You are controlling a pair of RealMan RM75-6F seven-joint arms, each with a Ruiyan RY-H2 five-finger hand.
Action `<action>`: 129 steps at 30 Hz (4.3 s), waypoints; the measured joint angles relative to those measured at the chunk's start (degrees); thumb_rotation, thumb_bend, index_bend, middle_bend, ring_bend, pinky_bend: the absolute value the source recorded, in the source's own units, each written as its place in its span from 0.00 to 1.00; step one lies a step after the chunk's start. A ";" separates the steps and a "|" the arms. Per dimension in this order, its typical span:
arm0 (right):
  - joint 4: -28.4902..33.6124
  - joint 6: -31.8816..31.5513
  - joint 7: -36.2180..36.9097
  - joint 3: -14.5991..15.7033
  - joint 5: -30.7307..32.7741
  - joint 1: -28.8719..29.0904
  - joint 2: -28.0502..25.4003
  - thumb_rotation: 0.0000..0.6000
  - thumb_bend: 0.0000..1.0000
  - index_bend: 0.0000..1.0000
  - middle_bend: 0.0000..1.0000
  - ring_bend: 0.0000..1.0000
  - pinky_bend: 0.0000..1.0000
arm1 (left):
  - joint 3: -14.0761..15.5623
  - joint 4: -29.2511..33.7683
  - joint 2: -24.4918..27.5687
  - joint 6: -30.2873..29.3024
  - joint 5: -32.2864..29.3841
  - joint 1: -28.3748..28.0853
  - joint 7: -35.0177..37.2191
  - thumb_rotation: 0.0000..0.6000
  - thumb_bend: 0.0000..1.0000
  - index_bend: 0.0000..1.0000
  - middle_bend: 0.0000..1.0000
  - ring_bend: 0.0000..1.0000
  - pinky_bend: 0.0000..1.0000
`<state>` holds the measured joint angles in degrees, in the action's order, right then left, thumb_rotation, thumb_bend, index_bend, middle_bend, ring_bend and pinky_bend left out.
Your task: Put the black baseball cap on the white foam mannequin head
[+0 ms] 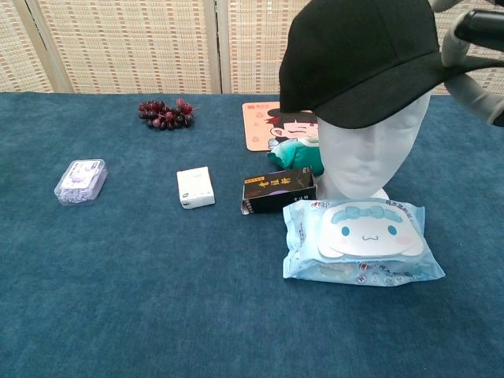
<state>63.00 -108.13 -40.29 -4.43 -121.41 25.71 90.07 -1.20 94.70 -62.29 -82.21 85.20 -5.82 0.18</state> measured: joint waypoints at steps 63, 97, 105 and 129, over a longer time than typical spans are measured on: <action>-13.50 -4.60 15.85 3.49 6.42 -7.17 9.15 1.00 0.42 0.74 0.36 0.13 0.16 | 0.38 0.69 0.40 0.57 -0.27 0.06 -0.42 1.00 0.02 0.55 0.47 0.43 0.67; 1.26 1.59 9.29 4.29 11.70 -12.12 1.73 1.00 0.11 0.17 0.19 0.04 0.10 | 0.45 1.03 0.51 0.56 -0.32 0.16 -0.73 1.00 0.02 0.55 0.47 0.43 0.67; 14.19 6.74 4.12 3.33 17.88 -14.82 -4.77 1.00 0.11 0.17 0.15 0.01 0.09 | 0.51 1.14 0.55 0.89 -0.46 0.07 -0.95 1.00 0.02 0.55 0.47 0.43 0.67; 22.02 8.16 21.22 -5.60 37.36 -21.87 -10.38 1.00 0.13 0.25 0.14 0.00 0.08 | -0.02 -1.10 -0.78 -2.31 1.99 0.54 1.56 1.00 0.02 0.55 0.47 0.43 0.67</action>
<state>85.02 -99.97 -19.06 -10.03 -84.05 3.84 79.70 -1.23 93.60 -63.07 -84.53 87.19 -5.28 1.75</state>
